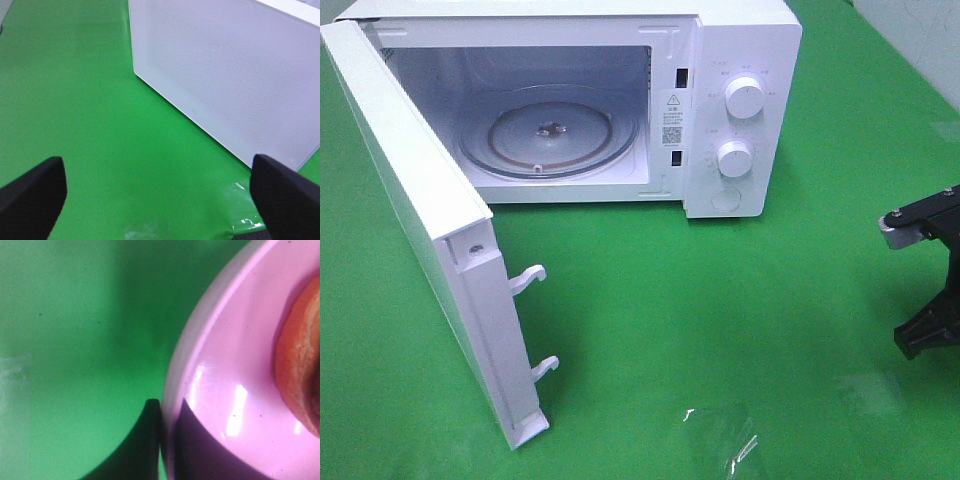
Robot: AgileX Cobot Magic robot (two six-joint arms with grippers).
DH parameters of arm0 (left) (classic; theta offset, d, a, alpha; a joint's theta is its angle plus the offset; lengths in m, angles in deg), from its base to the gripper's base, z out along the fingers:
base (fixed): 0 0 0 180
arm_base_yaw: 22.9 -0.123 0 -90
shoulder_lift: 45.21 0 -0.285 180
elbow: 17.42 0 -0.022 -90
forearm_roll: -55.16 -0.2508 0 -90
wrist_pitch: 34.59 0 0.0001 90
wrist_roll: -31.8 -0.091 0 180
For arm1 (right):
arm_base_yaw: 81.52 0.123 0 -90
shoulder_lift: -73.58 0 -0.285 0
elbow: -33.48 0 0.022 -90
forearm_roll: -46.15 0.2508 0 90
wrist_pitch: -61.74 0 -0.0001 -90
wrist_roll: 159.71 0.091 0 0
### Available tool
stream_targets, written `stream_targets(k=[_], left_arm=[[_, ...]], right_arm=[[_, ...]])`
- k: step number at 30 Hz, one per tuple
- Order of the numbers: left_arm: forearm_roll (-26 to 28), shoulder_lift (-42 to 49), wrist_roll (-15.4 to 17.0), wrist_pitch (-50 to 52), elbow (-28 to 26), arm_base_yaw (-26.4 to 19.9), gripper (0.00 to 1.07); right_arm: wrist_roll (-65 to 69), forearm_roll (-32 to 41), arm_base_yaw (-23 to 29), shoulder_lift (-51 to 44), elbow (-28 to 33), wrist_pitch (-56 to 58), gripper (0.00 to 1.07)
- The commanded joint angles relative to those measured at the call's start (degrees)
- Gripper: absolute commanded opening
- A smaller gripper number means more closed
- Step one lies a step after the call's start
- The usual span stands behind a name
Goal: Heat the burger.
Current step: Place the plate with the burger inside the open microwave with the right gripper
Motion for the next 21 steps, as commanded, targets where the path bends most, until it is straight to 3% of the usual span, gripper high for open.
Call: stream_targets(k=[1,9,15,21], left_arm=[[0.11,0.23,0.52,0.46,0.11,0.17,0.91],[0.11,0.23,0.52,0.46,0.11,0.17,0.91],[0.11,0.23,0.52,0.46,0.11,0.17,0.91],[0.11,0.23,0.52,0.46,0.11,0.17,0.91]], right_arm=[[2.64,-3.72,2.81,-3.32,0.11,4.98,0.00],[3.55,-4.01,8.31,-8.37,1.32,7.51,0.00],[3.50,-4.01,16.39,-13.52,7.39,7.68,0.00],[3.50,-3.95,23.61,-16.84,9.80,8.88,0.00]])
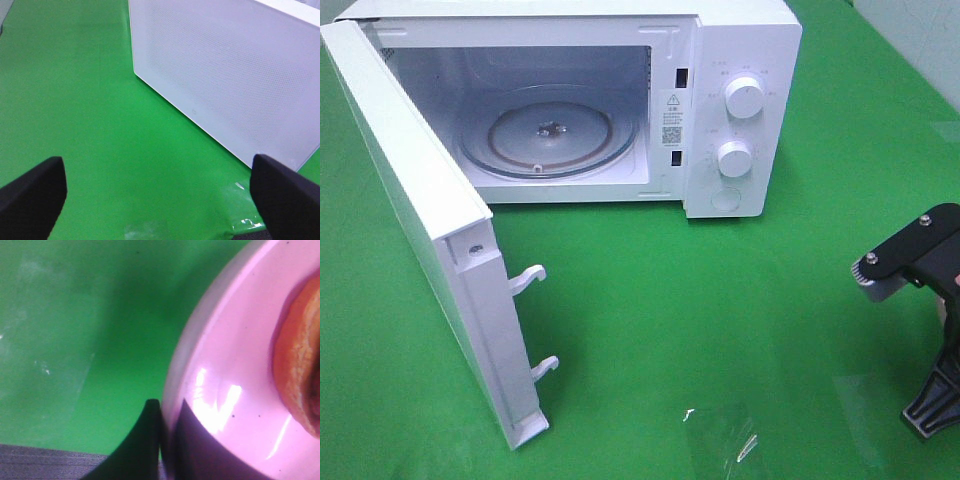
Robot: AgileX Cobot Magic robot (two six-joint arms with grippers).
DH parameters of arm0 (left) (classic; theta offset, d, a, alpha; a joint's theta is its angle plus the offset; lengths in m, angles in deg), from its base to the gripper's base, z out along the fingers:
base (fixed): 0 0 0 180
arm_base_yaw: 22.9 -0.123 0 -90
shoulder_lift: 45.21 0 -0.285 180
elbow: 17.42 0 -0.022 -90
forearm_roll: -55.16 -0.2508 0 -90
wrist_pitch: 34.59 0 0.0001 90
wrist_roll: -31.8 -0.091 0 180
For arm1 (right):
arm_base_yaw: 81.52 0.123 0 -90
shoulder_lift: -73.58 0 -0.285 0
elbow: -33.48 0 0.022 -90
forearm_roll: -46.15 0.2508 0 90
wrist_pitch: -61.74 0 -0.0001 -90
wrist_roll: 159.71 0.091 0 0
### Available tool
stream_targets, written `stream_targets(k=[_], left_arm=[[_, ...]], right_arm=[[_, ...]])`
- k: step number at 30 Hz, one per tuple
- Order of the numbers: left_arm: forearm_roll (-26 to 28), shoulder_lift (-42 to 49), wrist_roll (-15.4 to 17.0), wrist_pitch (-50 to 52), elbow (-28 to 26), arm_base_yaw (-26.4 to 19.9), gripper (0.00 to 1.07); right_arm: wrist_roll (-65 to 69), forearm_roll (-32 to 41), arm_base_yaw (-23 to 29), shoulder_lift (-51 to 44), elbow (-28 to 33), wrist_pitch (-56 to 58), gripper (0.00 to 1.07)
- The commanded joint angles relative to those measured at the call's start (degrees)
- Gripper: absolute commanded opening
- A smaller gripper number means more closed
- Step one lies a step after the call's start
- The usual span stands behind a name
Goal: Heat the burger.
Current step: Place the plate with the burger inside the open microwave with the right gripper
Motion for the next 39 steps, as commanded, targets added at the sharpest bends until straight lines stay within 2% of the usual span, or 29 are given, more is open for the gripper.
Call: stream_targets(k=[1,3,4,5,15,27,31,39], left_arm=[[0.11,0.23,0.52,0.46,0.11,0.17,0.91],[0.11,0.23,0.52,0.46,0.11,0.17,0.91],[0.11,0.23,0.52,0.46,0.11,0.17,0.91],[0.11,0.23,0.46,0.46,0.11,0.17,0.91],[0.11,0.23,0.46,0.46,0.11,0.17,0.91],[0.11,0.23,0.46,0.46,0.11,0.17,0.91],[0.11,0.23,0.46,0.46,0.11,0.17,0.91],[0.11,0.23,0.46,0.46,0.11,0.17,0.91]], right_arm=[[0.29,-2.69,1.83,-1.32,0.63,2.12,0.00],[0.29,-2.98,6.93,-3.32,1.60,2.01,0.00],[0.29,-2.98,6.93,-3.32,1.60,2.01,0.00],[0.29,-3.32,9.91,-4.18,1.60,1.95,0.00],[-3.38,-5.90,19.88,-5.39,1.60,2.23,0.00],[-9.63,-10.49,21.31,-5.39,1.60,-1.09,0.01],[-16.56,-14.04,21.31,-5.39,1.60,-5.21,0.00],[-30.48,-14.95,21.31,-5.39,1.60,-12.32,0.01]])
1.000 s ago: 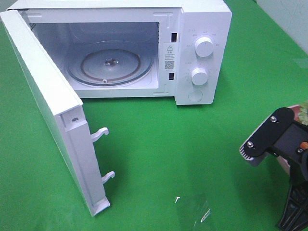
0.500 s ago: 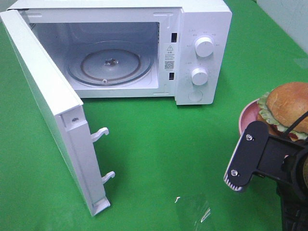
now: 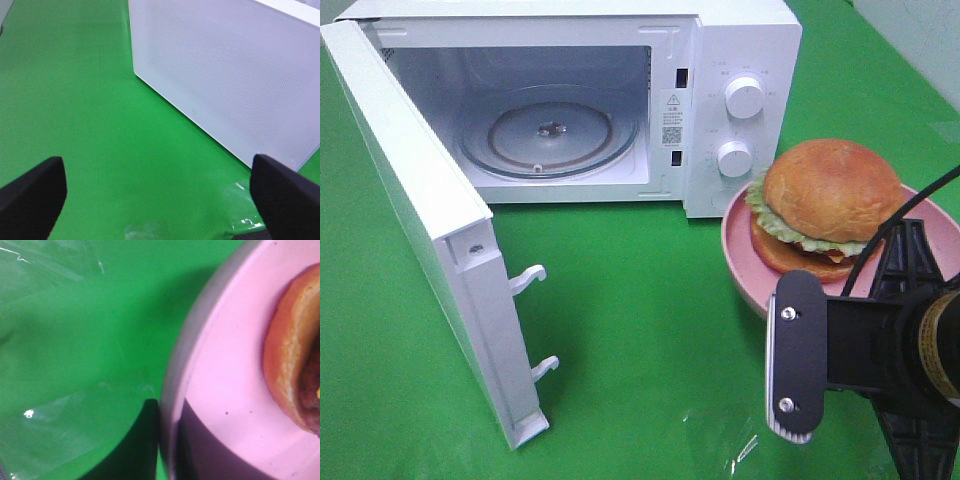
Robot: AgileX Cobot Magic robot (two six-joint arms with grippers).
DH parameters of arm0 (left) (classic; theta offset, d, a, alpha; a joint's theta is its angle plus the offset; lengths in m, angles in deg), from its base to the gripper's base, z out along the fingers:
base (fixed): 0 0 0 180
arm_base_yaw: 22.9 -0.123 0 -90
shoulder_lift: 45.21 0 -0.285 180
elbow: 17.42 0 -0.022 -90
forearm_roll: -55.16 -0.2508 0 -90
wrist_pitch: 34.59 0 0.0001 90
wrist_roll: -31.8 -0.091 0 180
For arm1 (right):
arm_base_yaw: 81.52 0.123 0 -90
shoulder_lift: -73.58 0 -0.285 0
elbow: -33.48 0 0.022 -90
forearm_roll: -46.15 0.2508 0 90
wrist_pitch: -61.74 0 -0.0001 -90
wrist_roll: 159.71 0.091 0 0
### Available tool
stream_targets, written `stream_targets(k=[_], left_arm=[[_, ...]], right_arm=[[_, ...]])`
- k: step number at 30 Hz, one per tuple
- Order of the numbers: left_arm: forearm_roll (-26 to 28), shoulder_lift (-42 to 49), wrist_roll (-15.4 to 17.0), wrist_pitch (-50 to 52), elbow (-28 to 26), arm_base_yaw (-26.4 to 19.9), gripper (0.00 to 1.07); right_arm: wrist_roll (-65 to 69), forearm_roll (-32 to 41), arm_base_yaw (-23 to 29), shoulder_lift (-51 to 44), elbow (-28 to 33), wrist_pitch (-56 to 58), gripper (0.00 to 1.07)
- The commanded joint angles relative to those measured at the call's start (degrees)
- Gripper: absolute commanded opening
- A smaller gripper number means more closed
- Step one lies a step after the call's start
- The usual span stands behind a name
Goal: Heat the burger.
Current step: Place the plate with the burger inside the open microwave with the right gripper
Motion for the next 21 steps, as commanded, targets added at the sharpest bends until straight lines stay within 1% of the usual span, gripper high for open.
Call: stream_targets(k=[1,2,3,8,12,15,16,17,18,19,20,21], left_arm=[[0.11,0.23,0.46,0.46,0.11,0.17,0.91],[0.11,0.23,0.46,0.46,0.11,0.17,0.91],[0.11,0.23,0.46,0.46,0.11,0.17,0.91],[0.11,0.23,0.46,0.46,0.11,0.17,0.91],[0.11,0.23,0.46,0.46,0.11,0.17,0.91],[0.11,0.23,0.46,0.46,0.11,0.17,0.91],[0.11,0.23,0.46,0.46,0.11,0.17,0.91],[0.11,0.23,0.46,0.46,0.11,0.17,0.91],[0.11,0.23,0.46,0.46,0.11,0.17,0.91],[0.11,0.23,0.46,0.46,0.11,0.17,0.91],[0.11,0.23,0.46,0.46,0.11,0.17,0.91],[0.11,0.23,0.46,0.46,0.11,0.17,0.91]], right_arm=[[-8.14,-3.27,0.06,-0.63,-0.11,-2.58,0.01],[-8.14,-3.27,0.06,-0.63,-0.11,-2.58,0.01],[-13.12,-3.27,0.06,-0.63,-0.11,-5.39,0.01],[-16.04,-3.27,0.06,-0.63,-0.11,-7.39,0.01],[-23.43,-3.27,-0.11,-0.63,-0.11,-11.34,0.01],[-25.04,-3.21,-0.11,-0.63,-0.11,-11.86,0.00],[-27.44,-3.15,-0.17,-0.63,-0.11,-12.89,0.00],[-29.68,-2.64,-1.32,-0.63,-0.11,-14.15,0.00],[-29.68,-2.64,-1.32,-0.63,-0.11,-14.15,0.00],[-31.46,-1.95,-3.50,-0.63,-0.11,-16.04,0.00],[-31.46,-1.95,-3.50,-0.63,-0.11,-16.04,0.00],[-32.95,-1.43,-4.93,-0.63,-0.11,-17.13,0.00]])
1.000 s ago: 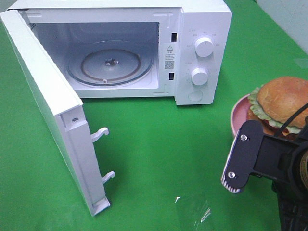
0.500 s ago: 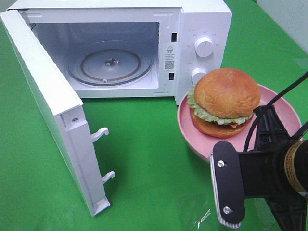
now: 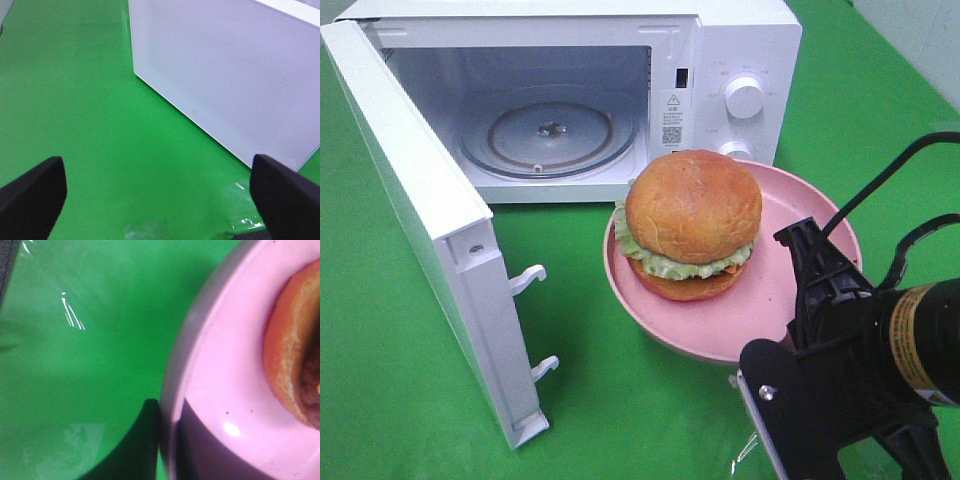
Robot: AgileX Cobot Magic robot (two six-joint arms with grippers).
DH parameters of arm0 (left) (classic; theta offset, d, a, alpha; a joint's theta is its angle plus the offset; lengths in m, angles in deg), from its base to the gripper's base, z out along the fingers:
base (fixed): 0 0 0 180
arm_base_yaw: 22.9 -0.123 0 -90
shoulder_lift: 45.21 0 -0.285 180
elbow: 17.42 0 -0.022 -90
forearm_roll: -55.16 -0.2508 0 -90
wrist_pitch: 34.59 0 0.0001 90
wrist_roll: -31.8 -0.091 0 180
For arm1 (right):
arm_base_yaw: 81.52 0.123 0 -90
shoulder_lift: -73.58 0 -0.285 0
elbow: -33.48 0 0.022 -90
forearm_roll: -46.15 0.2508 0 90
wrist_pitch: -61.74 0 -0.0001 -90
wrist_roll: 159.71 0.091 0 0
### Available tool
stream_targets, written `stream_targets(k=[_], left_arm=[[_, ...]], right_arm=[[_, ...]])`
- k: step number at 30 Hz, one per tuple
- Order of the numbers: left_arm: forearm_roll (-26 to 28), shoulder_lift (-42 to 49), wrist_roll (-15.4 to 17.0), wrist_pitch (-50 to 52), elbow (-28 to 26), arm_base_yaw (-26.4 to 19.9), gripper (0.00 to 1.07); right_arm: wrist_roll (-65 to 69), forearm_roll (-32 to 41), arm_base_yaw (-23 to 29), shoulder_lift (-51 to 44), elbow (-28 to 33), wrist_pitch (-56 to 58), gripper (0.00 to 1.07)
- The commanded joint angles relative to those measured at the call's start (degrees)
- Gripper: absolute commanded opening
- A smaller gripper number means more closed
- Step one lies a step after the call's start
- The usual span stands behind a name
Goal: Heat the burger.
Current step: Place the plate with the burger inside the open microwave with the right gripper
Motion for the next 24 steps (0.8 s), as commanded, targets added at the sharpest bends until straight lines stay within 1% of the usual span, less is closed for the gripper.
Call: stream_targets(k=[1,2,3,5,6,7,8,9,10,11,12,13,14,15,16,17,18,19,20,21,22,23,24], left_arm=[[0.11,0.23,0.46,0.46,0.11,0.17,0.91],[0.11,0.23,0.46,0.46,0.11,0.17,0.91],[0.11,0.23,0.46,0.46,0.11,0.17,0.91],[0.11,0.23,0.46,0.46,0.11,0.17,0.91],[0.11,0.23,0.46,0.46,0.11,0.17,0.91],[0.11,0.23,0.46,0.46,0.11,0.17,0.91],[0.11,0.23,0.46,0.46,0.11,0.17,0.91],[0.11,0.23,0.46,0.46,0.11,0.17,0.91],[0.11,0.23,0.46,0.46,0.11,0.17,0.91],[0.11,0.23,0.46,0.46,0.11,0.17,0.91],[0.11,0.23,0.46,0.46,0.11,0.17,0.91],[0.11,0.23,0.46,0.46,0.11,0.17,0.91],[0.11,0.23,0.46,0.46,0.11,0.17,0.91],[0.11,0.23,0.46,0.46,0.11,0.17,0.91],[0.11,0.23,0.46,0.46,0.11,0.17,0.91],[0.11,0.23,0.46,0.46,0.11,0.17,0.91],[0.11,0.23,0.46,0.46,0.11,0.17,0.91],[0.11,0.23,0.46,0.46,0.11,0.17,0.91],[0.11,0.23,0.46,0.46,0.11,0.17,0.91],[0.11,0.23,0.46,0.46,0.11,0.17,0.91],[0.11,0.23,0.46,0.46,0.11,0.17,0.91],[0.11,0.23,0.46,0.46,0.11,0.17,0.91],[0.11,0.23,0.46,0.46,0.11,0.17,0.91]], right_arm=[[-2.35,-1.03,-1.78,-0.63,-0.23,-2.81,0.00],[-5.67,-0.63,-4.30,-0.63,-0.23,-5.10,0.00],[-5.67,-0.63,-4.30,-0.63,-0.23,-5.10,0.00],[-14.04,2.12,-8.59,-0.63,-0.23,-9.85,0.00],[-14.04,2.12,-8.59,-0.63,-0.23,-9.85,0.00],[-19.08,5.73,-10.60,-0.63,-0.34,-10.83,0.00],[-19.08,5.73,-10.60,-0.63,-0.34,-10.83,0.00],[-24.12,9.34,-12.38,-0.63,-0.34,-10.77,0.00],[-24.12,9.34,-12.38,-0.63,-0.34,-10.77,0.00],[-29.68,13.06,-14.32,-0.63,-0.34,-10.77,0.00],[-29.68,13.06,-14.32,-0.63,-0.34,-10.77,0.00],[-35.24,16.73,-15.87,-0.63,-0.34,-10.83,0.00],[-35.24,16.73,-15.87,-0.63,-0.34,-10.83,0.00],[-38.62,18.85,-16.62,-0.63,-0.34,-10.83,0.00],[-45.03,22.98,-17.76,-0.63,-0.34,-10.83,0.00],[-45.03,22.98,-17.76,-0.63,-0.34,-10.83,0.00],[-51.80,28.93,-18.96,-0.63,-0.34,-10.94,0.00],[-51.80,28.93,-18.96,-0.63,-0.34,-10.94,0.00],[-58.90,34.32,-20.11,-0.63,-0.34,-11.00,0.00],[-58.90,34.32,-20.11,-0.63,-0.34,-11.00,0.00],[-64.63,38.73,-21.43,-0.63,-0.34,-11.23,0.00],[-64.63,38.73,-21.43,-0.63,-0.34,-11.23,0.00],[-68.12,42.69,-22.46,-0.63,-0.34,-11.75,0.00]])
